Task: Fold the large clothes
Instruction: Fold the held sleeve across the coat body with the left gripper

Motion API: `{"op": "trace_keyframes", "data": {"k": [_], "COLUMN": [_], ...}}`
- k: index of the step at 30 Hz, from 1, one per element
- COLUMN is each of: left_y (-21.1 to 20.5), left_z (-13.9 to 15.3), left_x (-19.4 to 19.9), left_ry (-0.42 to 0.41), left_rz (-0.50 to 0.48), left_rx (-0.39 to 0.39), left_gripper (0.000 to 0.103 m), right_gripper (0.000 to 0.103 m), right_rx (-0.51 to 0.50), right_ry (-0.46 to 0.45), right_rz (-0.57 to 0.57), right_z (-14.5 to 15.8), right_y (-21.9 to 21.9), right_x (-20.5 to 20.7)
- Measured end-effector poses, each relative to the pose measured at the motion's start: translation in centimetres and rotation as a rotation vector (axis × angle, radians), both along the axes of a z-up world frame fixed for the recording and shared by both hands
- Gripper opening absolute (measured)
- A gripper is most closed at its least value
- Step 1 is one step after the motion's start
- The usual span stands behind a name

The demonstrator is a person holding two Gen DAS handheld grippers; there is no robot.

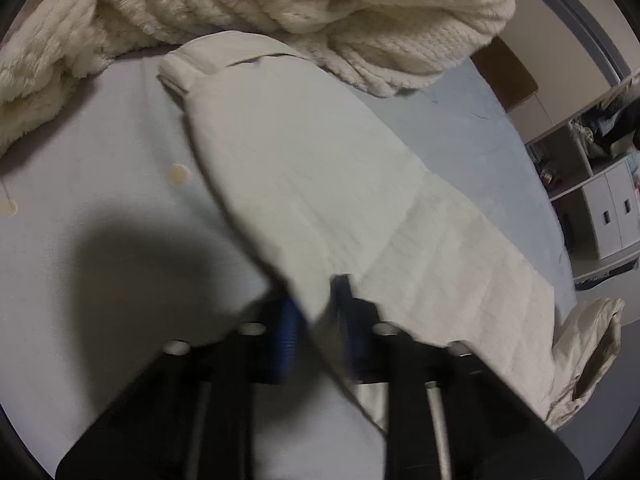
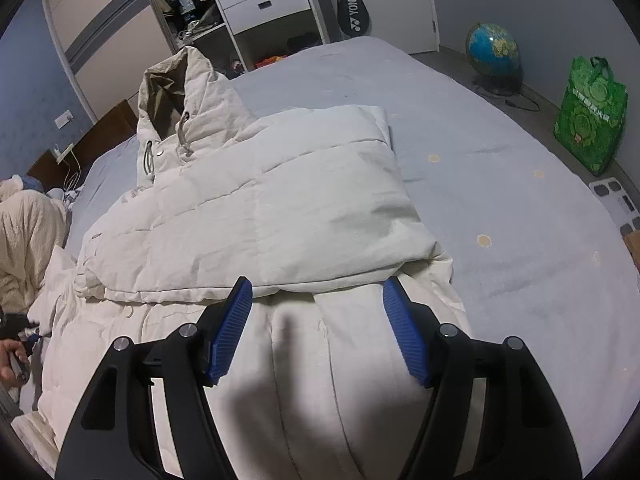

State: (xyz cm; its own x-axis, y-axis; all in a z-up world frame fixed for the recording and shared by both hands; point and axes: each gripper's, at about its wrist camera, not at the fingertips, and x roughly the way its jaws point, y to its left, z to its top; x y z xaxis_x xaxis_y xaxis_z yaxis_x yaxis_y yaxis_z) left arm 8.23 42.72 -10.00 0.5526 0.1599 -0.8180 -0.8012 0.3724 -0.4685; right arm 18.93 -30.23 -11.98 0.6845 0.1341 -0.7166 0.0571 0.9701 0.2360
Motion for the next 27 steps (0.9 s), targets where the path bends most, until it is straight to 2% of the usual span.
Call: {"op": "trace_keyframes", "data": {"k": [3, 8, 16, 20, 23, 27], "left_y": [-0.2, -0.6, -3.7, -7.2, -11.1, -16.5], "left_z": [1.1, 3.7, 11.1, 14.7, 17.5, 19.8], "left_x": [-0.8, -1.5, 0.1, 2.0, 3.8, 5.8], "left_ry": [-0.053, -0.140, -0.304, -0.366, -0.409, -0.430], "left_rz": [-0.033, -0.046, -0.111, -0.190, -0.289, -0.409], "left_rx": [0.041, 0.068, 0.184, 0.240, 0.289, 0.362], "left_gripper": [0.004, 0.003, 0.003, 0.003, 0.003, 0.003], "right_gripper": [0.065, 0.065, 0.065, 0.065, 0.065, 0.065], "right_rx": [0.018, 0.037, 0.074, 0.090, 0.102, 0.132], "right_ry": [0.001, -0.012, -0.030, -0.037, -0.036, -0.044], "right_rz": [-0.011, -0.014, -0.024, -0.025, -0.034, -0.050], "right_z": [-0.1, 0.1, 0.4, 0.5, 0.5, 0.6], "right_y": [-0.3, -0.5, -0.9, -1.1, -1.4, -2.0], "right_x": [0.0, -0.1, -0.3, -0.5, -0.5, -0.7]}}
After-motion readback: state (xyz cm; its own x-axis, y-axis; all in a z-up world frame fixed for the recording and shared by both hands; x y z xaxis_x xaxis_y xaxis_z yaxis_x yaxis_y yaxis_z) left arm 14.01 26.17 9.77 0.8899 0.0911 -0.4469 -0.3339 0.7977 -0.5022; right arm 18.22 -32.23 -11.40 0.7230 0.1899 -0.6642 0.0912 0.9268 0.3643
